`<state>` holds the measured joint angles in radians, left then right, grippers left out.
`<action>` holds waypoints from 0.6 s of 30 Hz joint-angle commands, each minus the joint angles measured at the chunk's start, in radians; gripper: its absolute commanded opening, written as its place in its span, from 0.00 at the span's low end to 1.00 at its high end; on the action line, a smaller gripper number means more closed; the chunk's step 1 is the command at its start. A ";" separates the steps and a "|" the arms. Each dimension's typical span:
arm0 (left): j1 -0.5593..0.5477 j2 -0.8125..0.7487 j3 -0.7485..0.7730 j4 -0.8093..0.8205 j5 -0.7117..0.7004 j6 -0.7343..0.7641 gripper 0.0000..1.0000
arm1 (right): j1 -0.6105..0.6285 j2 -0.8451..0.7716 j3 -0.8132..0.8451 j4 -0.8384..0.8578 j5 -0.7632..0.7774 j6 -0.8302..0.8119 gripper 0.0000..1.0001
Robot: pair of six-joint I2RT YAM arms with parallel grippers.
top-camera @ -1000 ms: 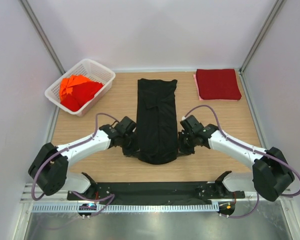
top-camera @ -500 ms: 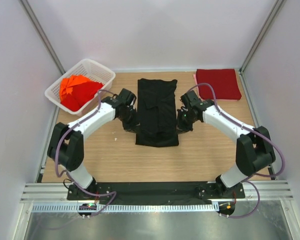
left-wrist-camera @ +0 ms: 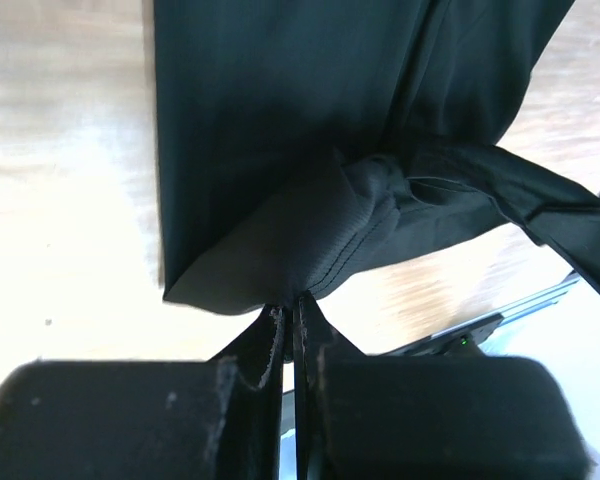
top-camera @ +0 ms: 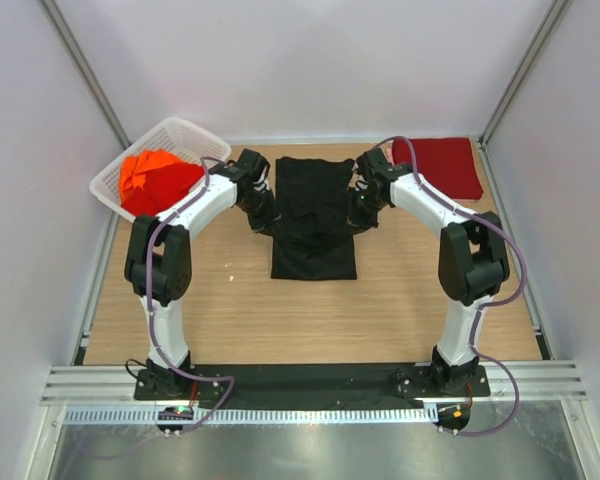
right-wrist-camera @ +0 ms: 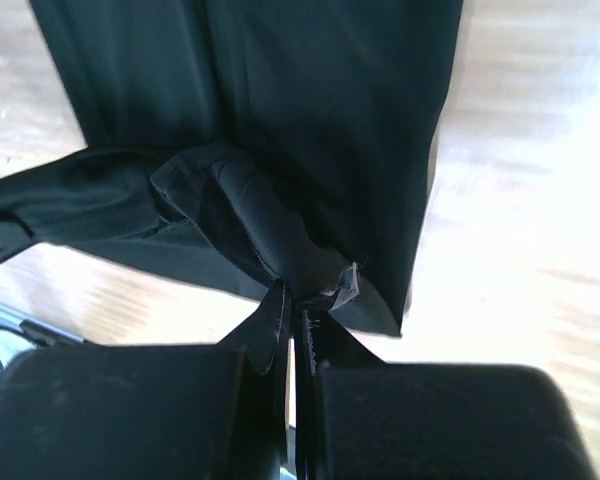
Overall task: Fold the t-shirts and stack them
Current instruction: Fold the tshirt
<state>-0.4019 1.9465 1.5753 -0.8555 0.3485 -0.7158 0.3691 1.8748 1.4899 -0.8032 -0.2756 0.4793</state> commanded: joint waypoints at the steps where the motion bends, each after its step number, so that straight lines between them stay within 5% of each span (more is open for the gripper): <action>1: 0.015 0.048 0.068 -0.016 0.055 0.024 0.00 | -0.022 0.044 0.092 -0.042 -0.005 -0.038 0.01; 18: 0.078 0.207 0.221 0.007 0.092 0.044 0.00 | -0.045 0.217 0.283 -0.073 -0.057 -0.051 0.01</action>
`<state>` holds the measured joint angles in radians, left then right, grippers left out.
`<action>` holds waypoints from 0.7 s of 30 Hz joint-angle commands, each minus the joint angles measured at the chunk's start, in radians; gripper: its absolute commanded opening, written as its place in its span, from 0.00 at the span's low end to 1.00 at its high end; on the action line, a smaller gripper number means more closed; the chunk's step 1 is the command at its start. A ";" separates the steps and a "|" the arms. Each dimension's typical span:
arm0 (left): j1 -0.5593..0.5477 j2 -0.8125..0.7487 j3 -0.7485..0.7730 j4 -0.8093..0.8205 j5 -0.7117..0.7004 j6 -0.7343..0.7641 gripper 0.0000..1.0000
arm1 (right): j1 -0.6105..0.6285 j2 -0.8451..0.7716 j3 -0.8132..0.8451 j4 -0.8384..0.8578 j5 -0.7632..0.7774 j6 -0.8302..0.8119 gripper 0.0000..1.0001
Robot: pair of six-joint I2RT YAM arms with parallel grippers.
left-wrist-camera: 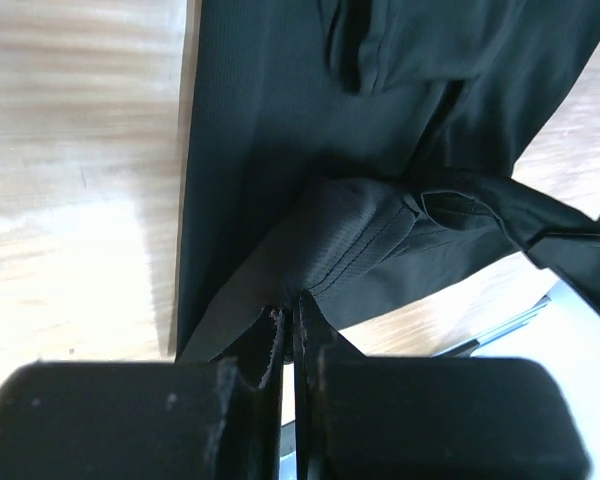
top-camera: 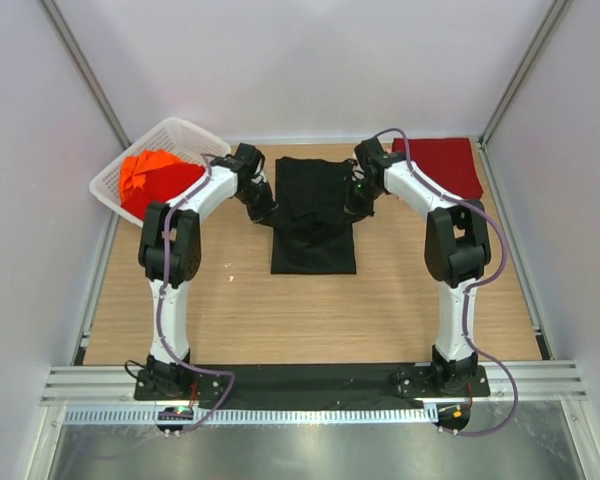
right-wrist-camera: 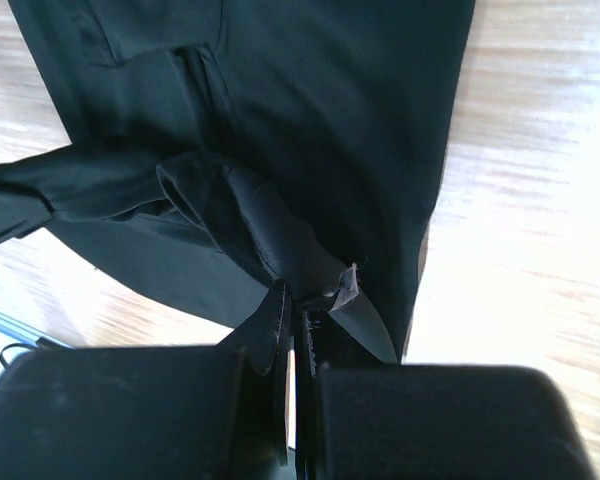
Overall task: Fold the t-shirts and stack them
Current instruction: Fold the tshirt
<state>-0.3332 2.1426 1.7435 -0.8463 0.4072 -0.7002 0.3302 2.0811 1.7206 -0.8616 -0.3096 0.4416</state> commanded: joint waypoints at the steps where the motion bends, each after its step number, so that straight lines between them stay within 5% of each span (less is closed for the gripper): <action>1: 0.011 0.017 0.060 -0.005 0.039 0.028 0.00 | -0.006 0.014 0.057 -0.014 -0.022 -0.012 0.01; 21: 0.054 0.088 0.142 0.010 0.099 0.022 0.00 | -0.036 0.066 0.154 -0.053 -0.037 -0.009 0.01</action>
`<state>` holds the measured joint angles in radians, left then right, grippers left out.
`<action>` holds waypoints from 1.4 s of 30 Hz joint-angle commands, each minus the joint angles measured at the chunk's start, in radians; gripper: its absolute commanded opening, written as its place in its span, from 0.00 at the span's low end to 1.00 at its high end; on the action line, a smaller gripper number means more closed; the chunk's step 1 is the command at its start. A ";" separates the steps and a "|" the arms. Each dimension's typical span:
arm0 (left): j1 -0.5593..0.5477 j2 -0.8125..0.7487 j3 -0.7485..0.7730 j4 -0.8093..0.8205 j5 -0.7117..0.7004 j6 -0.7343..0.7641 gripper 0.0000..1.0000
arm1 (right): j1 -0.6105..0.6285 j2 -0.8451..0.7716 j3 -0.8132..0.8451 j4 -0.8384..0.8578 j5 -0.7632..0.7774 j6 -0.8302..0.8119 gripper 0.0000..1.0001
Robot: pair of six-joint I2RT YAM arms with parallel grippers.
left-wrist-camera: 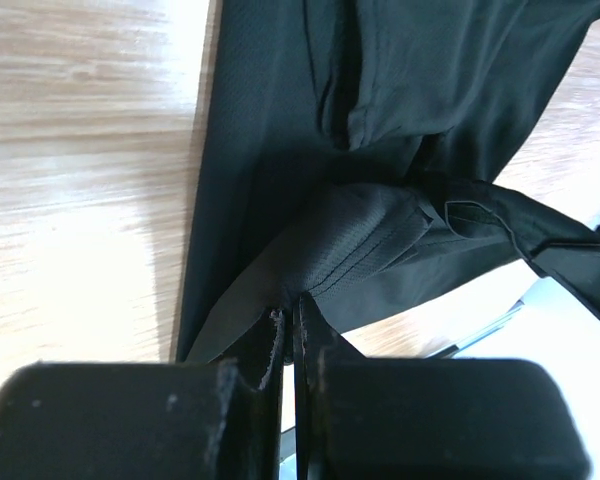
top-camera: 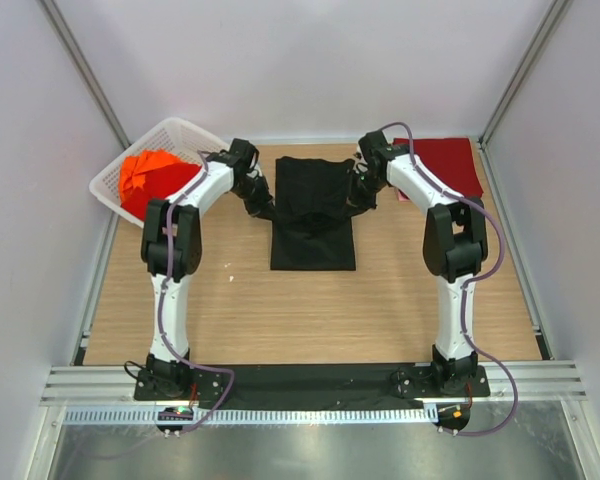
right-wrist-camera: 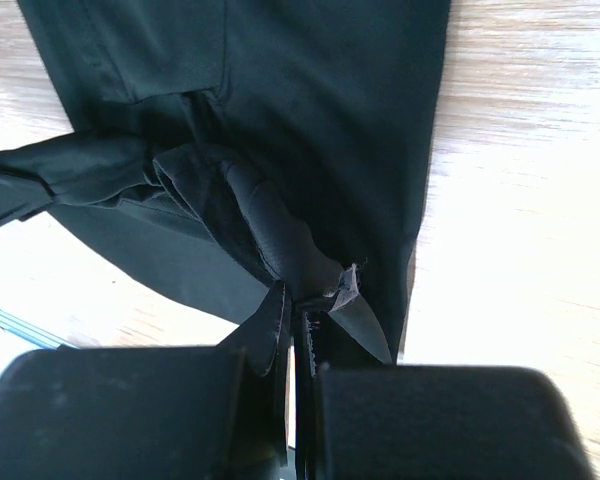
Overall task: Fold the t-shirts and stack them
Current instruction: Fold the tshirt
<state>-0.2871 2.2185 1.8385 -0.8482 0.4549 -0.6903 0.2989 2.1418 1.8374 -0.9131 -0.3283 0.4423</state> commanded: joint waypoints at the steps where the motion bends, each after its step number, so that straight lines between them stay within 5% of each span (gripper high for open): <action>1: 0.006 0.027 0.070 0.003 0.051 0.012 0.00 | -0.007 0.010 0.040 0.002 -0.017 -0.011 0.01; 15: 0.014 0.122 0.165 -0.037 0.059 0.006 0.05 | -0.030 0.069 0.066 0.006 -0.037 -0.027 0.02; 23: 0.028 0.144 0.211 -0.054 0.039 -0.012 0.17 | -0.047 0.142 0.158 -0.027 -0.060 -0.023 0.13; 26: 0.043 0.135 0.252 -0.077 0.025 -0.014 0.29 | -0.052 0.188 0.268 -0.116 -0.008 -0.045 0.29; 27: 0.046 0.115 0.260 -0.080 0.022 -0.014 0.34 | -0.050 0.197 0.346 -0.150 0.018 -0.062 0.45; 32: 0.072 -0.002 0.262 -0.109 -0.025 0.012 0.45 | -0.047 0.169 0.465 -0.319 0.156 -0.106 0.53; 37: 0.072 -0.176 0.083 -0.111 -0.036 0.046 0.48 | 0.023 0.019 0.294 -0.284 0.224 -0.119 0.55; 42: 0.062 -0.478 -0.322 -0.040 -0.021 0.064 0.47 | 0.150 -0.108 0.034 -0.114 0.267 -0.031 0.55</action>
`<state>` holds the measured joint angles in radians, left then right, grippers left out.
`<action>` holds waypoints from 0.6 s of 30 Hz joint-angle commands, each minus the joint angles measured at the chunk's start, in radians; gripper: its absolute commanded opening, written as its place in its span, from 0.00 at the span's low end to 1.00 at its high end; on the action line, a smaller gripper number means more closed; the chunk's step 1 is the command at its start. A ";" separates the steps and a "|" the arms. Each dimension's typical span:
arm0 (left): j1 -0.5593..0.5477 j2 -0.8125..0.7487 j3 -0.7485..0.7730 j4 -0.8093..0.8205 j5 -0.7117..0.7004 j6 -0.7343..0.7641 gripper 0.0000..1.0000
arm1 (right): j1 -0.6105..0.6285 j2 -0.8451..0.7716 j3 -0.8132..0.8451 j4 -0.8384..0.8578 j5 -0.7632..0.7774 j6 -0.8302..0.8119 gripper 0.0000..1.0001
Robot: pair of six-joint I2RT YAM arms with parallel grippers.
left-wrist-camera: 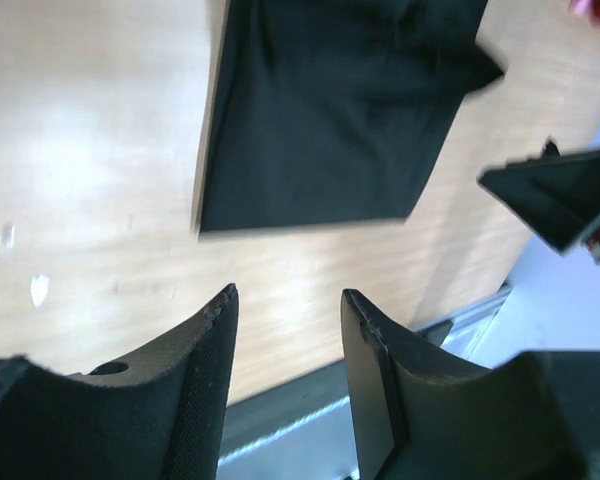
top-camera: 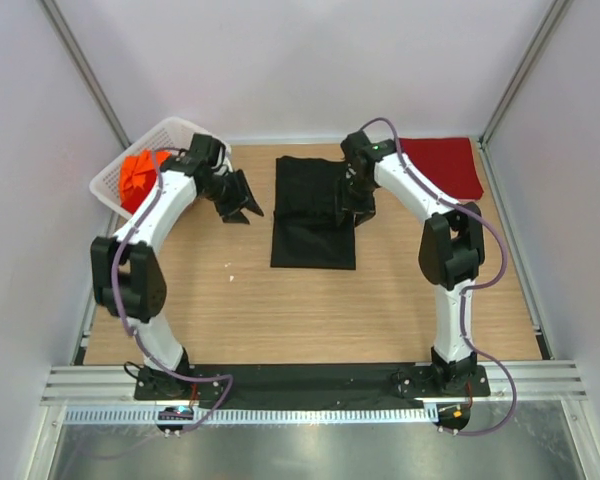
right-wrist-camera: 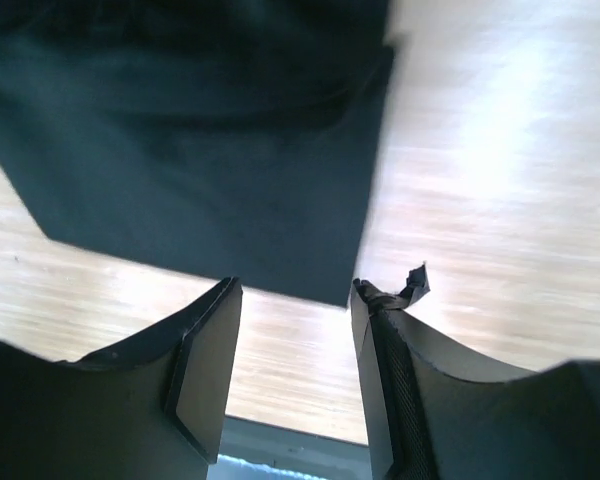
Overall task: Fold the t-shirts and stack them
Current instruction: Fold the tshirt
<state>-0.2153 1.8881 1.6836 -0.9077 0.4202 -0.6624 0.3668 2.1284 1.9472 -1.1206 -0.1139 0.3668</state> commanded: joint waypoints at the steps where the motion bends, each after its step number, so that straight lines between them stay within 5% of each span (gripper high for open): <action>1: -0.013 -0.188 -0.217 0.029 0.017 0.032 0.46 | 0.095 -0.105 -0.100 0.120 0.080 0.067 0.55; 10: -0.098 -0.582 -0.646 0.078 0.042 -0.052 0.38 | 0.190 -0.007 -0.117 0.278 0.253 0.136 0.55; 18: -0.099 -0.711 -0.677 -0.040 -0.011 -0.028 0.38 | 0.192 0.071 -0.068 0.324 0.272 0.123 0.54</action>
<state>-0.3168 1.2152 0.9924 -0.9134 0.4171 -0.6987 0.5556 2.1788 1.8164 -0.8387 0.1188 0.4824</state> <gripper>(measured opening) 0.386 0.542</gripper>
